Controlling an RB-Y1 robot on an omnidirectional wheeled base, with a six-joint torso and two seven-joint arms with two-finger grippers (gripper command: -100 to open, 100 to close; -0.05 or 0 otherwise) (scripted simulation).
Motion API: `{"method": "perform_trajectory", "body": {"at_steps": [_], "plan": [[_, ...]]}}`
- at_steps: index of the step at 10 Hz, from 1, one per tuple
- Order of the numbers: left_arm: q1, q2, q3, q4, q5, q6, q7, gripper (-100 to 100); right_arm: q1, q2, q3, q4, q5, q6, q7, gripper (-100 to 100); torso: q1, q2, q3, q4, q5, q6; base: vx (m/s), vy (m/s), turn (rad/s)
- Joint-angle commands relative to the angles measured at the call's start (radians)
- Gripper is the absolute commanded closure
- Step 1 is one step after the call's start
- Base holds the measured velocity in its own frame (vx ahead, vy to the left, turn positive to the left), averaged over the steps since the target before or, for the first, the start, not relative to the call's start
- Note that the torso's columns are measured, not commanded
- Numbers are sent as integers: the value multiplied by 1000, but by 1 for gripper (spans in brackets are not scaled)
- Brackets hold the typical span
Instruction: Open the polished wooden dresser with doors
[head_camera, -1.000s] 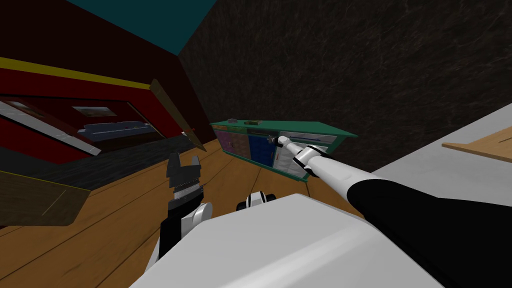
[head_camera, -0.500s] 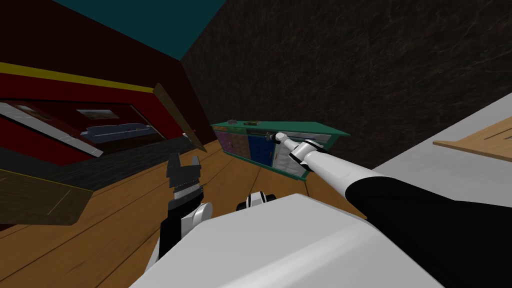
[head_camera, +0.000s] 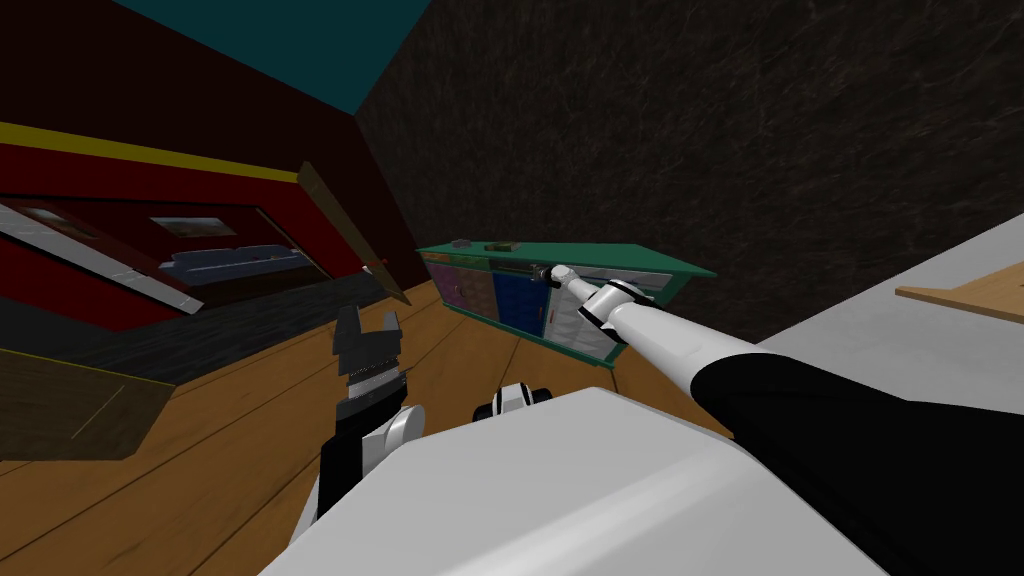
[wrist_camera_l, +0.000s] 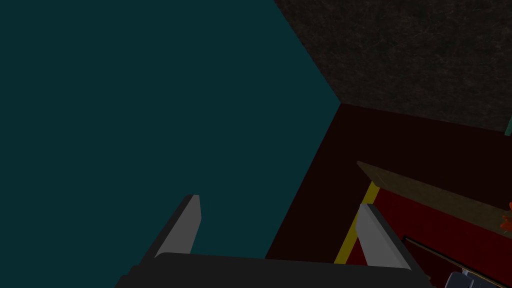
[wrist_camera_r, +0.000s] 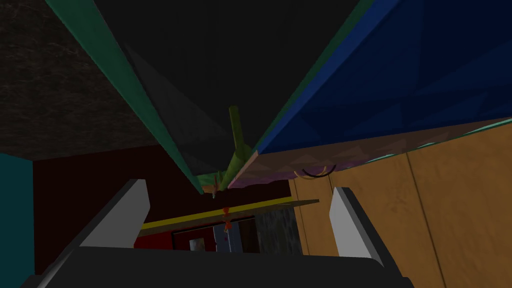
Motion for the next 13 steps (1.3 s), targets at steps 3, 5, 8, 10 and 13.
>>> {"method": "perform_trajectory", "body": {"at_steps": [3, 5, 8, 10, 13], "plan": [[0, 0, 0, 0, 0, 0, 0, 0, 25, -4, -9, -52, -14, -39, 24, -100, 7, 1, 1, 1, 2, 0, 99, 80, -199], [0, 0, 0, 0, 0, 0, 0, 0, 43, -7, -15, -91, -25, -69, 42, -100, -1, 1, 1, 0, 0, 0, 92, 104, -247], [0, 0, 0, 0, 0, 0, 0, 0, 55, -9, -19, -117, -32, -89, 54, -100, -3, 3, 2, 1, -1, 0, 65, 61, -99], [0, 0, 0, 0, 0, 0, 0, 0, 55, -9, -19, -117, -32, -89, 54, -100, 0, 1, 1, 0, 0, -1, 47, 43, -39], [-1, 0, 0, 0, 0, 0, 0, 0, 37, -6, -13, -78, -21, -59, 36, 100, -4, 5, 3, 1, -1, -1, -60, -61, 168]]}}
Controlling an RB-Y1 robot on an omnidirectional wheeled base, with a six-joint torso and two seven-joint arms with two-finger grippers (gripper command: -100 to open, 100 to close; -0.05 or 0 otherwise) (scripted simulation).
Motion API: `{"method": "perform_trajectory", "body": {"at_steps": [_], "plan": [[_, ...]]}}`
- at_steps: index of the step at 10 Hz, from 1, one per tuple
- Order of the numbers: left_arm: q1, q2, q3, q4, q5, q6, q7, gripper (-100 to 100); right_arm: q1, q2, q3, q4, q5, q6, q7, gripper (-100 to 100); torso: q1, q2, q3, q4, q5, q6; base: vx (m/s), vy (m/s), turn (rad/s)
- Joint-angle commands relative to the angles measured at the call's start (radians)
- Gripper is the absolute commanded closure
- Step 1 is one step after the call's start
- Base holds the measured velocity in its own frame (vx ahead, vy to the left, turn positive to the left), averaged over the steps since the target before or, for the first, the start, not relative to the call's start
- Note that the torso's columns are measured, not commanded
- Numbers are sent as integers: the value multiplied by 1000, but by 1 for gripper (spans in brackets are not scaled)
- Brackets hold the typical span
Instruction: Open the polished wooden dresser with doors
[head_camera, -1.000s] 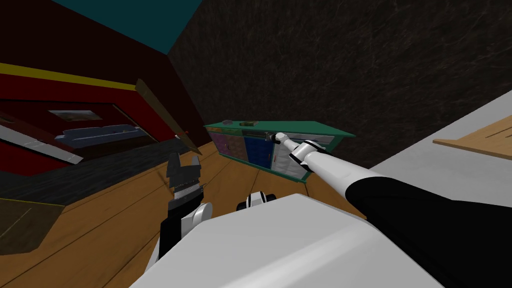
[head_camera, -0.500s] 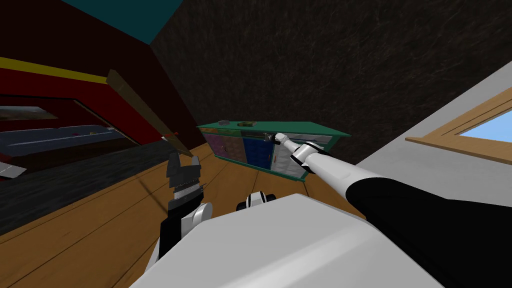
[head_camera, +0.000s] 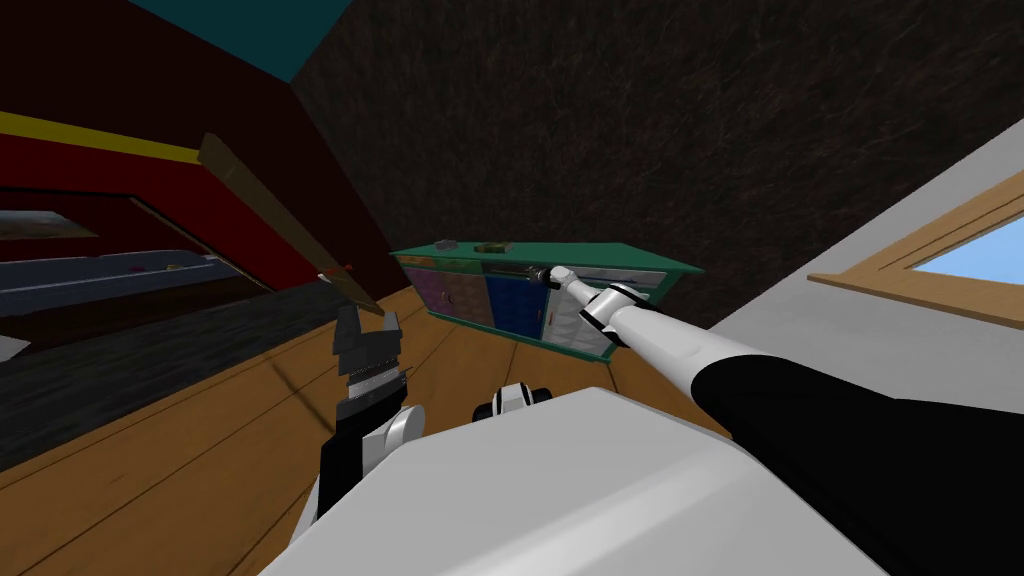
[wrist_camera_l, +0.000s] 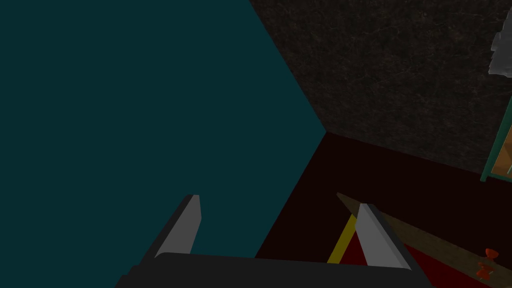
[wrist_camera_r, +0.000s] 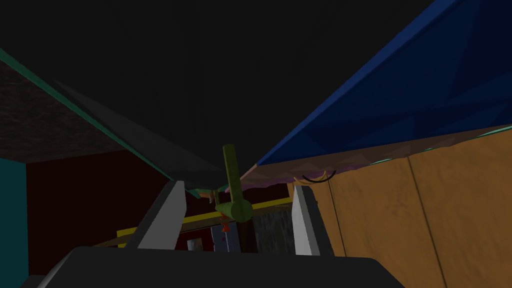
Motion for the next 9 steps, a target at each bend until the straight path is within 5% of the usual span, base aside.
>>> {"method": "perform_trajectory", "body": {"at_steps": [1, 6, 9], "plan": [[0, 0, 0, 0, 0, 0, 0, 0, -7, -4, 8, 14, 9, 22, -22, 100, -3, 2, 1, -1, -1, 2, -94, -84, 108], [0, 0, 0, 0, 0, 0, 0, 0, -44, 1, 21, 91, 31, 82, -58, 100, -3, 2, 2, 0, -1, 5, -73, -70, 173], [0, 0, 0, 0, 0, 0, 0, 0, -48, 9, 25, 76, 31, 77, -70, 100, 2, 2, 2, 4, 1, 14, -45, -39, 45]]}}
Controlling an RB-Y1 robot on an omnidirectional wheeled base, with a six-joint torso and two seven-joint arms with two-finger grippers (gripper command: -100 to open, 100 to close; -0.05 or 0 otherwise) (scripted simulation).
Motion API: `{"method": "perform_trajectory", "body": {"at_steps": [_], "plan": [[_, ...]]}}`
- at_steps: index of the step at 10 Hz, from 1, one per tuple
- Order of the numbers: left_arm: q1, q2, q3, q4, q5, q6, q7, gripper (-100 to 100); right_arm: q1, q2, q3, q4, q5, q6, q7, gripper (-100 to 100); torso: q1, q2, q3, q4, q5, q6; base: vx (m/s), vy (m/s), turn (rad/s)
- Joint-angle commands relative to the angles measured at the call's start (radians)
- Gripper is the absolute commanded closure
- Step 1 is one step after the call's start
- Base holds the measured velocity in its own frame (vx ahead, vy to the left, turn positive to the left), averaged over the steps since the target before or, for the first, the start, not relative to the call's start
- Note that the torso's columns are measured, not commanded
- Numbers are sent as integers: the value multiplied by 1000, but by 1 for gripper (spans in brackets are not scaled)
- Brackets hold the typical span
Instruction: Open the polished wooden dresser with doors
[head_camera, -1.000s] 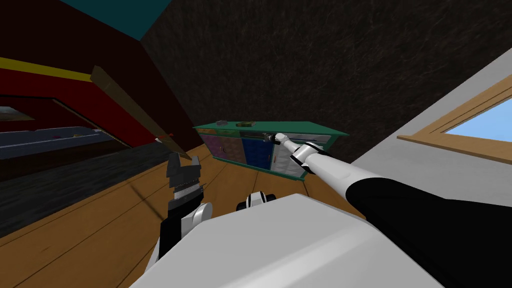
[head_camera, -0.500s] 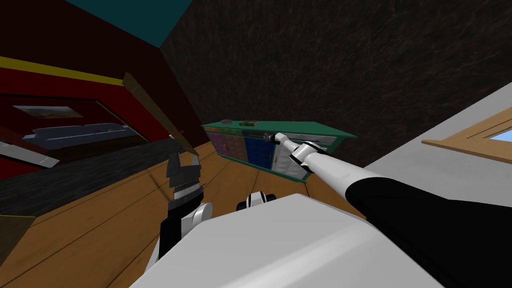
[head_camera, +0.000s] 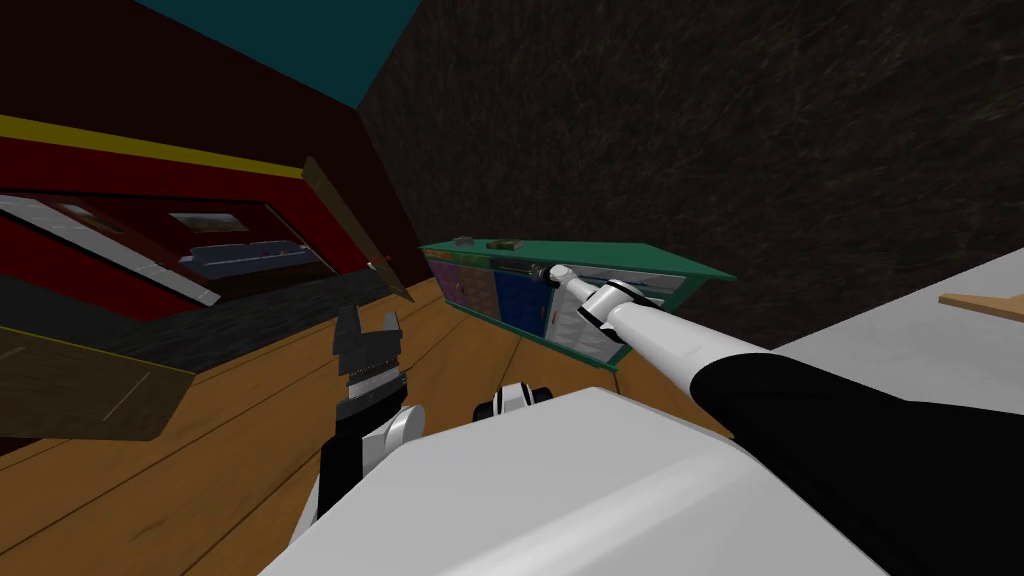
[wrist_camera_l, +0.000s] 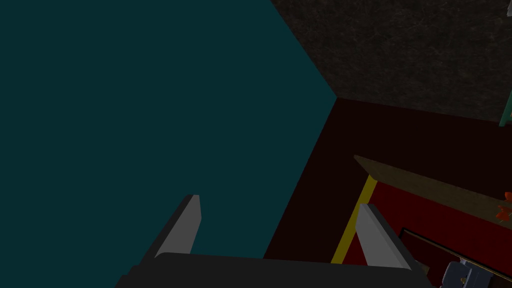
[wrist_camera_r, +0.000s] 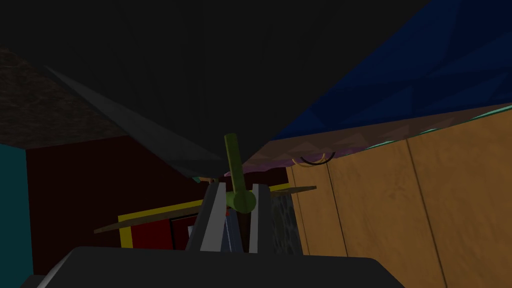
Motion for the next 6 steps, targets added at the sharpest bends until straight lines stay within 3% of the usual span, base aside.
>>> {"method": "perform_trajectory", "body": {"at_steps": [1, 5, 6], "plan": [[0, 0, 0, 0, 0, 0, 0, 0, -5, -1, -1, 9, 1, 2, 4, 100, 0, 0, 0, -1, 0, -5, -68, 88, -14], [0, 0, 0, 0, 0, 0, 0, 0, -11, -5, 0, 16, 4, 8, 1, 100, 0, 1, 1, 0, 0, -8, -119, 125, -24], [0, 0, 0, 0, 0, 0, 0, 0, 43, -20, -41, -47, 46, -42, -29, -100, -2, -1, 0, 2, 0, -8, 57, 113, -218]]}}
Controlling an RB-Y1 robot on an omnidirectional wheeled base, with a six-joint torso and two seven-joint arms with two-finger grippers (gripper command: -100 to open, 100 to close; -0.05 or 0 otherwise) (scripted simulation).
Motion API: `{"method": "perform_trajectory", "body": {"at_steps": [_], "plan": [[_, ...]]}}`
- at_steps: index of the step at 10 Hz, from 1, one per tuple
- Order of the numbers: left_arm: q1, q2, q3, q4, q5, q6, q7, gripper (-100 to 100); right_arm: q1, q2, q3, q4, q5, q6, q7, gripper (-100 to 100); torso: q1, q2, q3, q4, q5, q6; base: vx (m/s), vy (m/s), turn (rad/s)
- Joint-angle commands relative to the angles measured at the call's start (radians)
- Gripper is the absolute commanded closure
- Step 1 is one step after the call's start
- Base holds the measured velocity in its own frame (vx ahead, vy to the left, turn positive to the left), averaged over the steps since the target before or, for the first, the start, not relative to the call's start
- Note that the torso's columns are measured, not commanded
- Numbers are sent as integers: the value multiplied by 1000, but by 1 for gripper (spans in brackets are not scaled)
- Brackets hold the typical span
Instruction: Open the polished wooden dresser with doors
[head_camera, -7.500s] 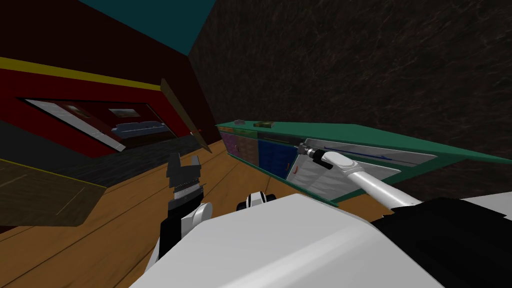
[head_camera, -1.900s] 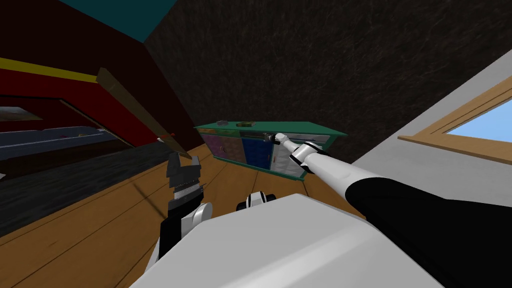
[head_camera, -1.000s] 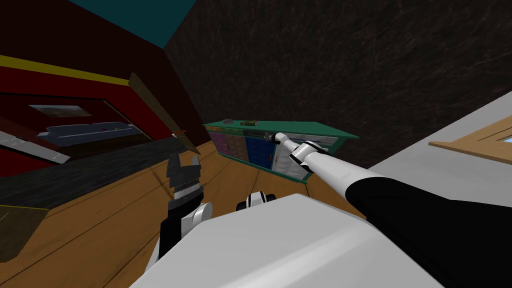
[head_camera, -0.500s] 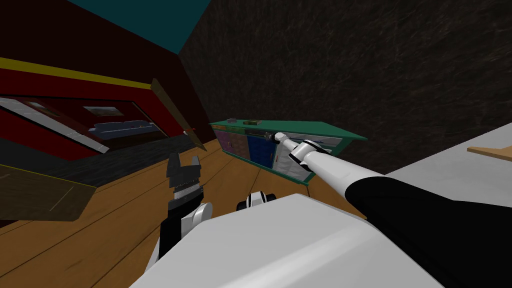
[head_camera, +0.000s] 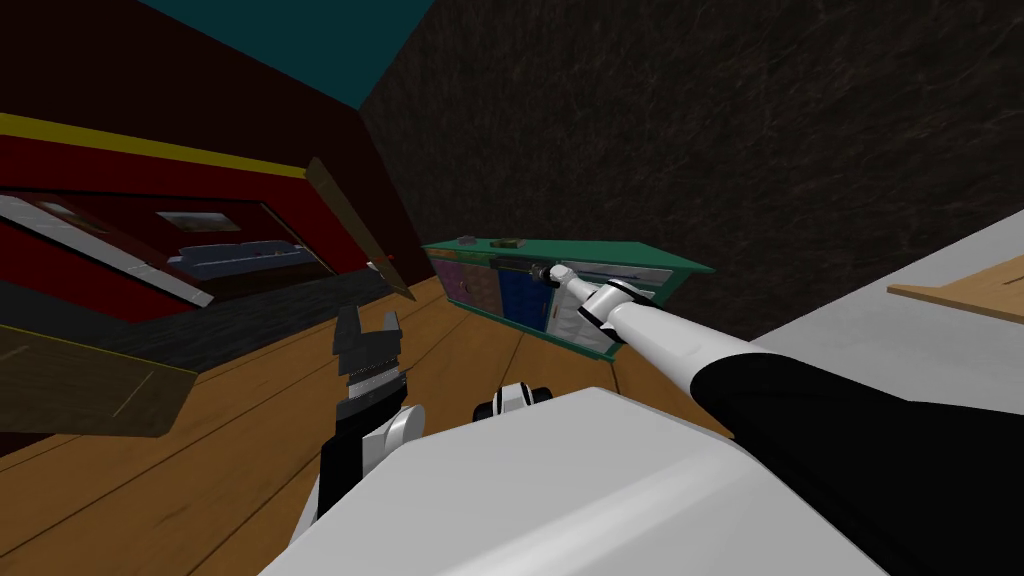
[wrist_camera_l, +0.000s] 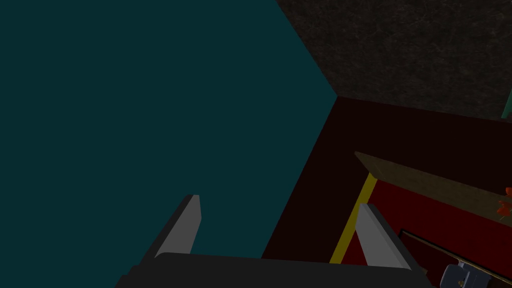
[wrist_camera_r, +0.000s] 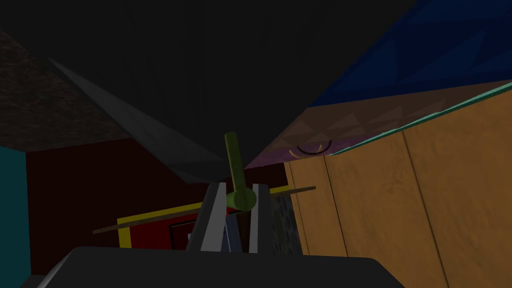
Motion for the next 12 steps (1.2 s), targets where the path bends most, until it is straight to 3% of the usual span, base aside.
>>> {"method": "perform_trajectory", "body": {"at_steps": [1, 2, 3, 4, 6, 7, 8, 9, 10, 12], "plan": [[0, 0, 0, 0, 0, 0, 0, 0, 45, -16, -74, -69, 37, -74, -7, -100, 1, -7, -4, -4, -1, -1, 118, 120, -161], [0, 0, 0, 0, 0, 0, 0, 0, 45, -16, -74, -69, 37, -74, -7, -100, 4, -12, -8, -8, 0, -5, 74, 66, 4], [0, 0, 0, 0, 0, 0, 0, 0, 89, -32, -109, -131, 73, -115, -15, -100, 2, -10, -7, -8, -1, -6, 118, 94, -180], [1, 0, 0, 0, 0, 0, 0, 0, 89, -32, -137, -138, 73, -139, -15, -100, 4, -9, -6, -7, -1, -4, 132, 110, -155], [0, 0, 0, 0, 0, 0, 0, 0, 89, -32, -148, -138, 73, -149, -15, -100, 3, -3, -3, -6, -1, -6, 39, 35, -2], [0, 0, 0, 0, 0, 0, 0, 0, 134, -49, -192, -194, 110, -193, -22, -100, 2, -2, -2, -5, -1, -8, 59, 82, -204], [0, 0, 0, 0, 0, 0, 0, 0, 134, -49, -220, -207, 110, -216, -22, -100, 6, -6, -4, -6, 0, -5, 85, 114, -152], [0, 0, 0, 0, 0, 0, 0, 0, 134, -49, -222, -207, 110, -223, -22, -100, 8, -8, -6, -7, 1, -7, 56, 63, 8], [0, 0, 0, 0, 0, 0, 0, 0, 179, -65, -263, -258, 146, -261, -30, -100, 5, -7, -5, -7, 0, -7, 103, 130, -179], [0, 0, 0, 0, 0, 0, 0, 0, 179, -65, -297, -276, 146, -297, -30, -100, 5, -7, -5, -7, 0, -6, 80, 91, -96]]}}
